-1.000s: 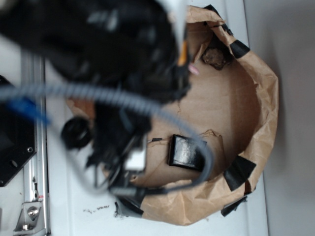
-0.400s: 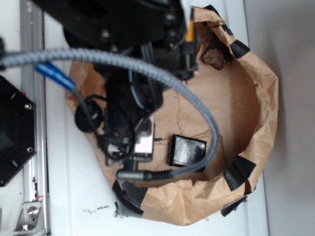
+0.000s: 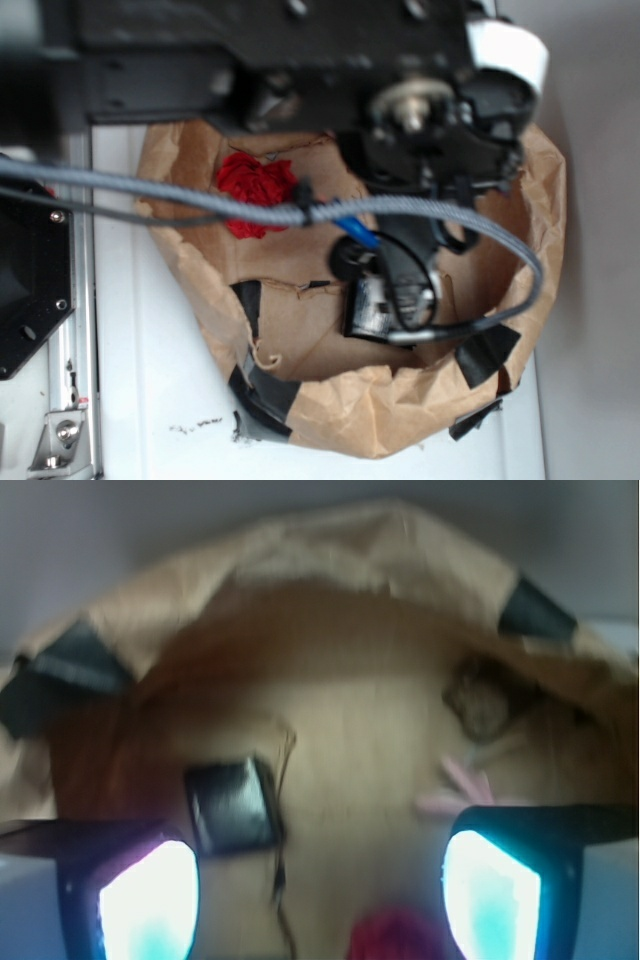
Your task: Grab the black box.
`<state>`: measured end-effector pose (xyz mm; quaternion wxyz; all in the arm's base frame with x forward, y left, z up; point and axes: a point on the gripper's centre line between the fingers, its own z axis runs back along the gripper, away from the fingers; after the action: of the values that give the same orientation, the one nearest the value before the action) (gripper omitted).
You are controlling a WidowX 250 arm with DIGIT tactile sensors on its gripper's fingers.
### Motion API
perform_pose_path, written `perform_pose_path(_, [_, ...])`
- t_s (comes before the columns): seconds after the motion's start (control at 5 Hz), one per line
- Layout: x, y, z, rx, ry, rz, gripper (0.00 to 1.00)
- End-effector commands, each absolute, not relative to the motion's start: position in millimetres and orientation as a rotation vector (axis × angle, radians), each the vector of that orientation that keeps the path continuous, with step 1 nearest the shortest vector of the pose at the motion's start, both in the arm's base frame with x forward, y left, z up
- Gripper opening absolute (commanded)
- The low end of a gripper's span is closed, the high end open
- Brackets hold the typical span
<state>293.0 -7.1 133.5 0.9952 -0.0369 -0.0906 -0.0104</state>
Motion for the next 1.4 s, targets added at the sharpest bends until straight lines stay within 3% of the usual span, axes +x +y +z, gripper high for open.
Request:
perform_pose_path(0.0, [303,-10,86,-0.003,-0.230,-0.070,1.00])
perform_pose_path(0.2, [303,-13,68,-0.008,-0.194,-0.089,1.00])
perform_pose_path(0.6, [293,-40,64,-0.053,-0.157,-0.158,1.00])
perform_pose_path(1.2, [277,-64,11,0.029,-0.137,-0.266,1.00])
